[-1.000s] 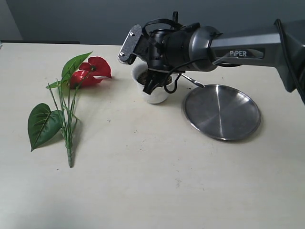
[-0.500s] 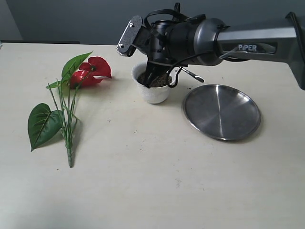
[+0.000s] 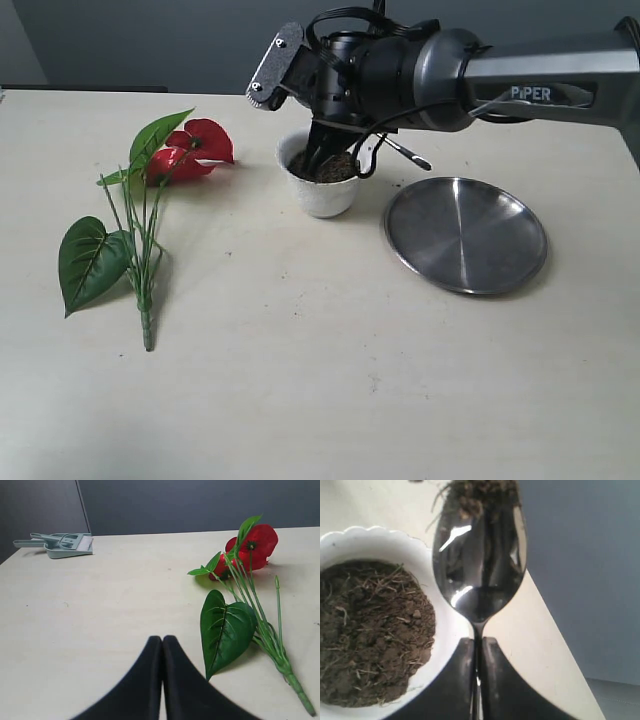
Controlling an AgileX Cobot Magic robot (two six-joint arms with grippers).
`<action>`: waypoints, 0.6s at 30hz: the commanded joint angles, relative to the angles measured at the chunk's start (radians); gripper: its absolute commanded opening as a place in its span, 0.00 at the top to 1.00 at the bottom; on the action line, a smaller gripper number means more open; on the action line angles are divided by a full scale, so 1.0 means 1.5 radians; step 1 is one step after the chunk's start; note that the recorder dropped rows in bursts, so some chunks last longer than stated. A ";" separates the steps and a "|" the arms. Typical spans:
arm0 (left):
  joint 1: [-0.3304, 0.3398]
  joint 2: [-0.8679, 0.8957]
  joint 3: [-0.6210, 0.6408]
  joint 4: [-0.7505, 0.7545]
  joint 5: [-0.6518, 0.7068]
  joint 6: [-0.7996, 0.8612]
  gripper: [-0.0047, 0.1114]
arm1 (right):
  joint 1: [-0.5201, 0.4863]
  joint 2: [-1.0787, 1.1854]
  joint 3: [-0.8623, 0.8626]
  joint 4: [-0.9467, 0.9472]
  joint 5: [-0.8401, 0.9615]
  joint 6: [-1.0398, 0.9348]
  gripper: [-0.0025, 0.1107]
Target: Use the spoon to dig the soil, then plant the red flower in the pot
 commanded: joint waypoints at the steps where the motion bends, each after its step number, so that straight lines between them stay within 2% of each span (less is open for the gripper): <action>1: -0.003 -0.003 0.003 0.002 -0.006 -0.002 0.96 | -0.002 -0.009 0.001 0.015 -0.030 0.001 0.98; 18: -0.003 -0.003 0.003 0.002 -0.006 -0.002 0.96 | -0.002 -0.006 0.001 0.108 -0.070 0.015 0.98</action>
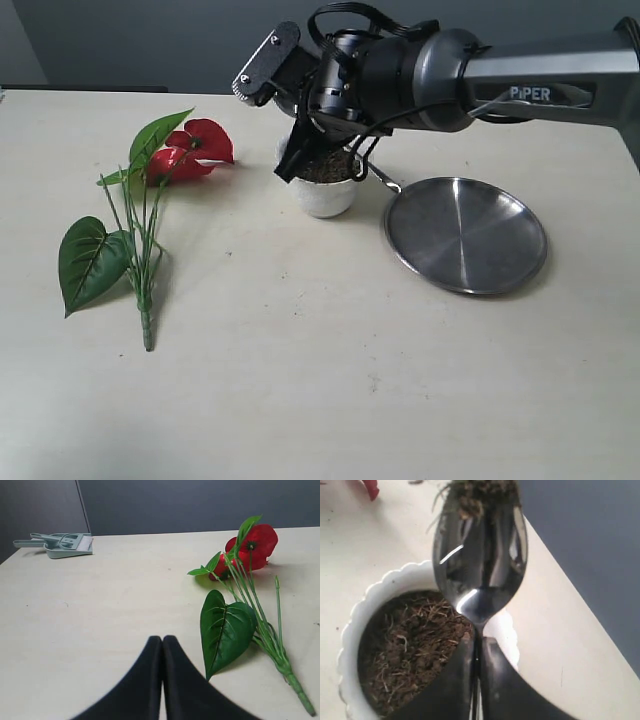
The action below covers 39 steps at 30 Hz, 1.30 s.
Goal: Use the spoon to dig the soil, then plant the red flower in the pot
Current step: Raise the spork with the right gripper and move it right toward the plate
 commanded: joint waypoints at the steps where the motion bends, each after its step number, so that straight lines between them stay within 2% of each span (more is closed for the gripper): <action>1: -0.003 -0.003 0.003 0.002 -0.006 -0.002 0.96 | -0.002 -0.006 0.001 0.018 -0.011 0.029 0.98; 7: -0.003 -0.003 0.003 0.002 -0.006 -0.002 0.96 | -0.003 -0.028 0.001 0.007 -0.050 0.216 0.98; 14: -0.003 -0.003 0.003 0.002 -0.006 -0.002 0.96 | -0.003 -0.064 0.001 -0.132 -0.020 0.397 0.98; 20: -0.003 -0.003 0.003 0.002 -0.006 -0.002 0.96 | -0.003 -0.109 0.001 -0.098 0.002 0.403 0.98; 27: -0.003 -0.003 0.003 0.002 -0.006 -0.002 0.96 | -0.003 -0.181 0.001 -0.120 0.055 0.408 0.98; 32: -0.003 -0.003 0.003 0.002 -0.006 -0.002 0.96 | -0.003 -0.215 0.002 -0.111 0.019 0.417 0.98; 35: -0.003 -0.003 0.003 0.002 -0.006 -0.002 0.96 | -0.003 -0.218 0.002 -0.139 0.057 0.474 0.98; 39: -0.003 -0.003 0.003 0.002 -0.006 -0.002 0.96 | -0.003 -0.225 0.054 -0.282 0.171 0.635 0.98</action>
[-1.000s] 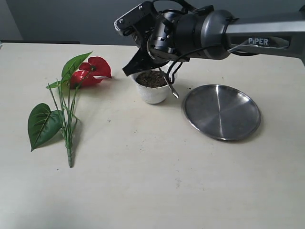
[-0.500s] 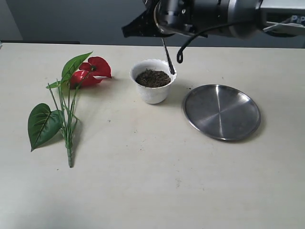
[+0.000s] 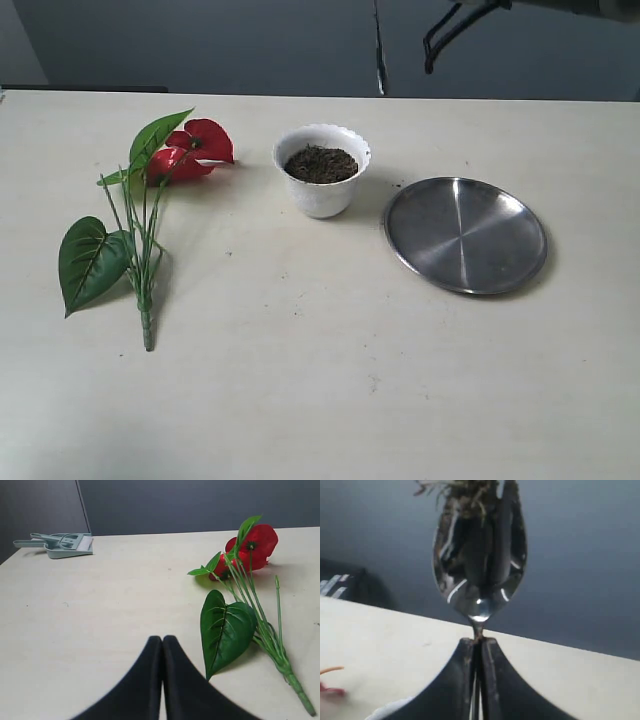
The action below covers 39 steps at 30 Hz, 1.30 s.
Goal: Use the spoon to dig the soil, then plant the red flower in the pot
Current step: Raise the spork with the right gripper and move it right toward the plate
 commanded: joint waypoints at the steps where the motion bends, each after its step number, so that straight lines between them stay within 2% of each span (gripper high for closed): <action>1: -0.003 -0.003 0.003 0.002 -0.006 -0.002 0.96 | -0.003 -0.021 0.061 -0.139 0.111 0.167 0.98; 5: -0.003 -0.003 0.003 0.002 -0.006 -0.002 0.96 | -0.003 -0.064 0.153 -0.200 0.063 0.250 0.98; 8: -0.003 -0.003 0.003 0.002 -0.006 -0.002 0.96 | -0.003 -0.089 0.201 -0.247 0.097 0.313 0.98; 14: -0.003 -0.003 0.003 0.002 -0.006 -0.002 0.96 | -0.003 -0.145 0.239 -0.263 0.144 0.299 0.98; 19: -0.003 -0.003 0.003 0.002 -0.006 -0.002 0.96 | -0.048 -0.187 0.240 -0.132 0.069 0.184 0.98; 26: -0.003 -0.003 0.003 0.002 -0.006 -0.002 0.96 | -0.190 -0.194 0.238 0.118 -0.023 -0.039 0.98; 28: -0.003 -0.003 0.003 0.002 -0.006 -0.002 0.96 | -0.221 -0.191 0.234 0.219 -0.062 -0.146 0.98; 30: -0.003 -0.003 0.003 0.002 -0.006 -0.002 0.96 | -0.236 -0.176 0.217 0.319 -0.053 -0.237 0.98; 33: -0.003 -0.003 0.003 0.002 -0.006 -0.002 0.96 | -0.243 -0.141 0.171 0.400 -0.004 -0.341 0.98; 39: -0.003 -0.003 0.003 0.002 -0.006 -0.002 0.96 | -0.243 -0.031 0.029 0.437 0.138 -0.437 0.98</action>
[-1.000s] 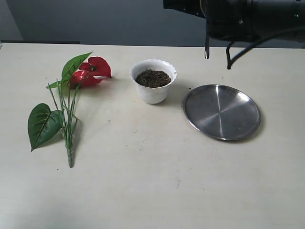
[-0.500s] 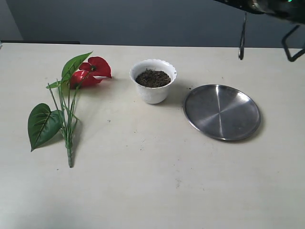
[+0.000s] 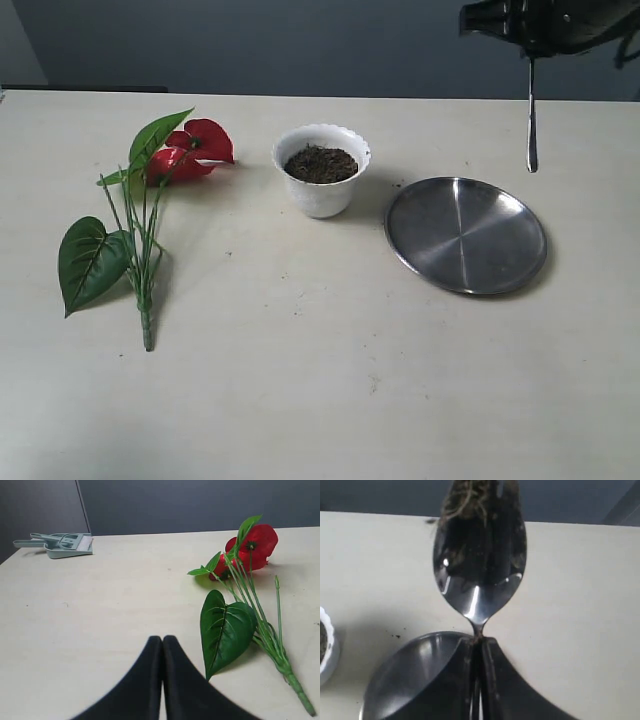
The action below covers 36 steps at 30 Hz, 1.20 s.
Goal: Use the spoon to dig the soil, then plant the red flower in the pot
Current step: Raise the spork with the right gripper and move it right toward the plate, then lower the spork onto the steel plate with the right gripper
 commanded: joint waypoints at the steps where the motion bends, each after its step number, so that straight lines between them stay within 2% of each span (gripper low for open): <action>1: -0.003 -0.003 0.003 0.002 -0.006 -0.002 0.96 | -0.004 0.085 -0.105 0.027 0.110 -0.076 0.98; 6: -0.003 -0.003 0.003 0.002 -0.006 -0.002 0.96 | -0.004 0.159 -0.152 0.115 0.159 -0.185 0.98; 11: -0.003 -0.003 0.003 0.002 -0.006 -0.002 0.96 | -0.012 0.189 -0.152 0.156 0.169 -0.228 0.98; 13: -0.003 -0.003 0.003 0.002 -0.006 -0.002 0.96 | -0.032 0.193 -0.152 0.182 0.166 -0.234 0.98; 18: -0.003 -0.003 0.003 0.002 -0.006 -0.002 0.96 | -0.123 0.196 -0.152 0.340 0.170 -0.324 0.98; 22: -0.003 -0.003 0.003 0.002 -0.006 -0.002 0.96 | -0.164 0.196 -0.145 0.375 0.199 -0.368 0.98; 25: -0.003 -0.003 0.003 0.002 -0.006 -0.002 0.96 | -0.155 0.211 -0.133 0.405 0.189 -0.381 0.98; 36: -0.003 -0.003 0.003 0.002 -0.006 -0.002 0.96 | -0.097 0.305 -0.133 0.384 0.195 -0.369 0.98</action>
